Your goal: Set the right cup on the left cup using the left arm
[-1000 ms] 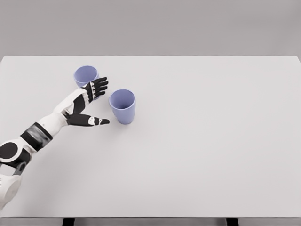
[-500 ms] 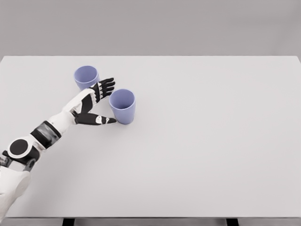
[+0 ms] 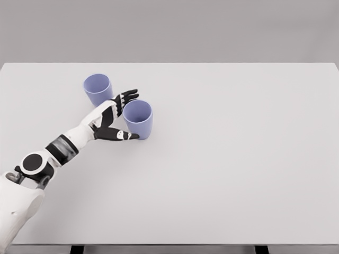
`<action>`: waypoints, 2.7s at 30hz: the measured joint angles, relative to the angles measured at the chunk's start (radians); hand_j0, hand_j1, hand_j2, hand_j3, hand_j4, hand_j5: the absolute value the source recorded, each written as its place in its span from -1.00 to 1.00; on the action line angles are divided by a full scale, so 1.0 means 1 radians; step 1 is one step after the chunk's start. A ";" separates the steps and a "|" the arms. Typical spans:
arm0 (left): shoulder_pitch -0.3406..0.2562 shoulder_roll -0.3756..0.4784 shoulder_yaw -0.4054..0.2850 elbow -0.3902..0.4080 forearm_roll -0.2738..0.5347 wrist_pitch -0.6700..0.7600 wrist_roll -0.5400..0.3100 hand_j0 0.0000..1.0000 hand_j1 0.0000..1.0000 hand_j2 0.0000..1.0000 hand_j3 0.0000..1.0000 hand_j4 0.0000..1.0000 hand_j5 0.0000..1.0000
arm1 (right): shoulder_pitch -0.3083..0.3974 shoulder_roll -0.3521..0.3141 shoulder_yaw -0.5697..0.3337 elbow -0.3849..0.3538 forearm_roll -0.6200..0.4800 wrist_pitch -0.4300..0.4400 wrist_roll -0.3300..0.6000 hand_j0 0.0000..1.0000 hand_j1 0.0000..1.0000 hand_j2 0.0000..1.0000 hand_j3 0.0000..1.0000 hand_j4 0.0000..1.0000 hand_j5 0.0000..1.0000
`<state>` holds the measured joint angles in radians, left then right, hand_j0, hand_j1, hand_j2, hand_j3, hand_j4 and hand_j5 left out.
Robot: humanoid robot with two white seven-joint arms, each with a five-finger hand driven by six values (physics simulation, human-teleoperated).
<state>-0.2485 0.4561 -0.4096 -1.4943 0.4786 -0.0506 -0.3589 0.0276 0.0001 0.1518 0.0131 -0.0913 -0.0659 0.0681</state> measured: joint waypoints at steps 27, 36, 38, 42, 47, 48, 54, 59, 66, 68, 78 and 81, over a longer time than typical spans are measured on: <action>-0.037 -0.030 -0.012 0.050 -0.006 0.000 0.000 1.00 1.00 1.00 1.00 1.00 1.00 | 0.000 0.000 0.000 0.000 0.001 0.000 0.000 1.00 1.00 1.00 1.00 1.00 1.00; -0.037 -0.042 -0.017 0.059 -0.006 0.000 0.000 0.83 0.83 0.83 0.83 0.83 0.83 | 0.000 0.000 0.000 0.000 0.000 0.000 0.000 1.00 1.00 1.00 1.00 1.00 1.00; -0.035 -0.043 -0.018 0.060 -0.006 0.000 0.000 0.76 0.76 0.76 0.76 0.76 0.76 | 0.000 0.000 0.000 0.000 0.000 0.000 0.000 1.00 1.00 1.00 1.00 1.00 1.00; -0.035 -0.046 -0.019 0.063 -0.006 0.000 0.000 0.70 0.70 0.70 0.70 0.70 0.70 | 0.000 0.000 0.000 0.000 0.000 0.000 0.000 1.00 1.00 1.00 1.00 1.00 1.00; -0.037 -0.050 -0.019 0.063 -0.004 0.000 0.001 0.50 0.50 0.50 0.50 0.50 0.50 | 0.000 0.000 0.000 0.000 0.000 0.000 0.000 1.00 1.00 1.00 1.00 1.00 1.00; -0.035 -0.051 -0.019 0.063 -0.003 0.000 0.001 0.49 0.49 0.49 0.49 0.49 0.49 | 0.000 0.000 0.000 0.000 0.000 0.000 0.000 1.00 1.00 1.00 1.00 1.00 1.00; -0.035 -0.053 -0.019 0.063 -0.003 0.000 0.002 0.39 0.39 0.39 0.39 0.39 0.39 | 0.000 0.000 0.000 0.000 0.000 0.000 0.000 1.00 1.00 1.00 1.00 1.00 1.00; -0.038 -0.052 -0.018 0.059 -0.005 0.003 0.002 0.34 0.34 0.34 0.34 0.34 0.34 | 0.000 0.000 0.000 0.000 0.000 0.000 -0.001 1.00 1.00 1.00 1.00 1.00 1.00; -0.040 -0.047 -0.012 0.037 -0.002 0.016 0.001 0.33 0.33 0.33 0.33 0.33 0.33 | 0.000 0.000 0.000 0.000 0.000 0.000 0.000 1.00 1.00 1.00 1.00 1.00 1.00; -0.041 -0.045 -0.010 0.019 -0.001 0.025 0.002 0.33 0.33 0.33 0.33 0.33 0.33 | 0.000 0.000 0.000 0.000 0.000 0.000 0.000 1.00 1.00 1.00 1.00 1.00 1.00; -0.051 -0.041 0.005 -0.054 0.006 0.071 0.003 0.33 0.33 0.33 0.33 0.33 0.33 | 0.000 0.000 0.000 0.000 0.000 0.000 0.000 1.00 1.00 1.00 1.00 1.00 1.00; -0.052 -0.037 0.016 -0.074 0.007 0.086 0.003 0.33 0.33 0.33 0.33 0.33 0.33 | 0.000 0.000 0.000 0.000 0.000 0.000 0.000 1.00 1.00 1.00 1.00 1.00 1.00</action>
<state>-0.3007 0.4190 -0.3938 -1.5681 0.4856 0.0357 -0.3561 0.0276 0.0001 0.1519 0.0131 -0.0916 -0.0659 0.0676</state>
